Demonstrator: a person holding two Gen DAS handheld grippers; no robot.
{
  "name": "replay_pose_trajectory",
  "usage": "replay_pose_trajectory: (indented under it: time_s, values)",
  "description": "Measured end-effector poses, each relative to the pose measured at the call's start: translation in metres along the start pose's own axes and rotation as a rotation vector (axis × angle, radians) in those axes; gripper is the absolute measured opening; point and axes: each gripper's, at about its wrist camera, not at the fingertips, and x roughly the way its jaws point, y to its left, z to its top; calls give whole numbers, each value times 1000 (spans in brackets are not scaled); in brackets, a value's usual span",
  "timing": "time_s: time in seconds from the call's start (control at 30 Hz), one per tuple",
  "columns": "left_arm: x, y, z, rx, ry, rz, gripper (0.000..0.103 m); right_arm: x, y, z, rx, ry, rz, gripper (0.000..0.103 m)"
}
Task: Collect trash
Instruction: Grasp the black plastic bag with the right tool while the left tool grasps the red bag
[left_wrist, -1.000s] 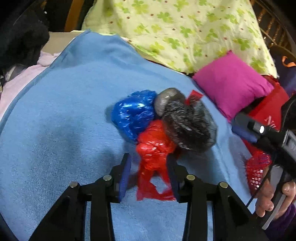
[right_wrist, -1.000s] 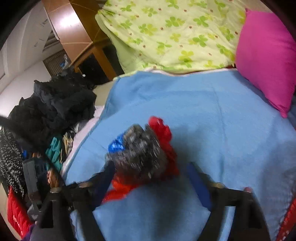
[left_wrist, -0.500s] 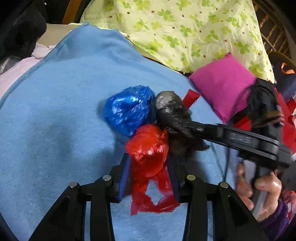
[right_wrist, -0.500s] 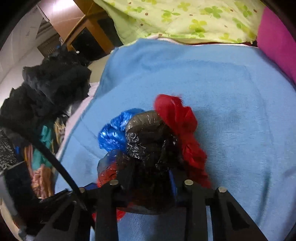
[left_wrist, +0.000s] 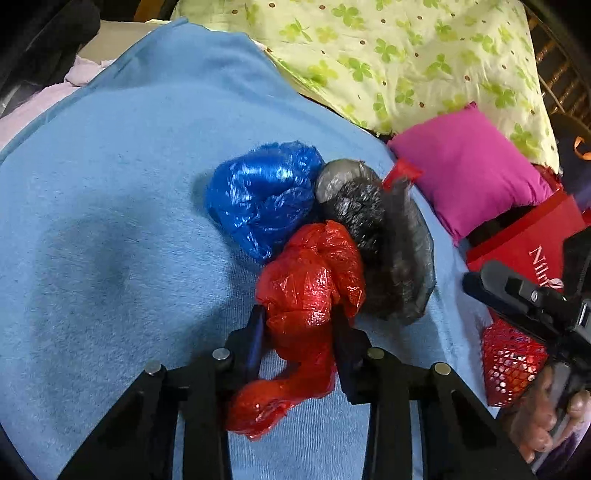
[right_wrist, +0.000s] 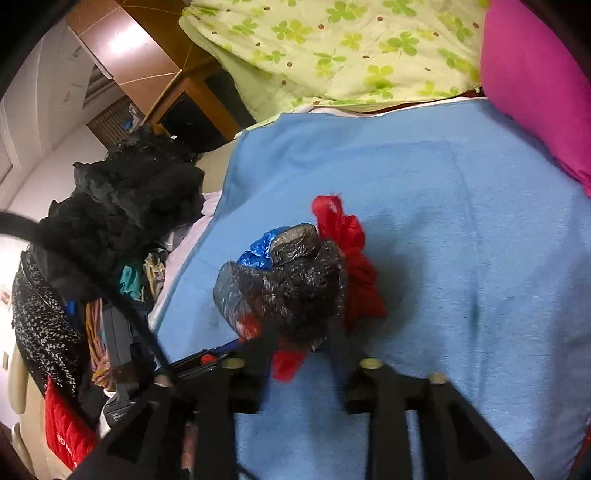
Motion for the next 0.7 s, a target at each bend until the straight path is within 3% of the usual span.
replay_pose_trajectory:
  time_s: [0.1,0.2,0.37,0.43,0.5,0.53,0.57,0.7]
  values:
    - [-19,0,1,12,-17,-1,36,11,10,7,-22,-31,2,71]
    - [-35,1,-2,44,-17,52,36,32,21,15,-57,-7,0,69]
    - [-34,21,-6,-27,60,84,37,76,17,24,-65,67,-77,69]
    - [-26,23,-4,-49,81,75,38,97,9,21,-53,119,-112,65]
    - [-23,17,-1,-22,77,77,43,109,5,18,-47,151,-118,48]
    - [-21,16,1,-13,74,88,52,112,5,18,-45,157,-121,44]
    - [-22,16,0,-12,66,98,59,112,5,17,-43,152,-122,41]
    - [-21,15,6,-24,26,85,60,97,7,15,-33,126,-122,37]
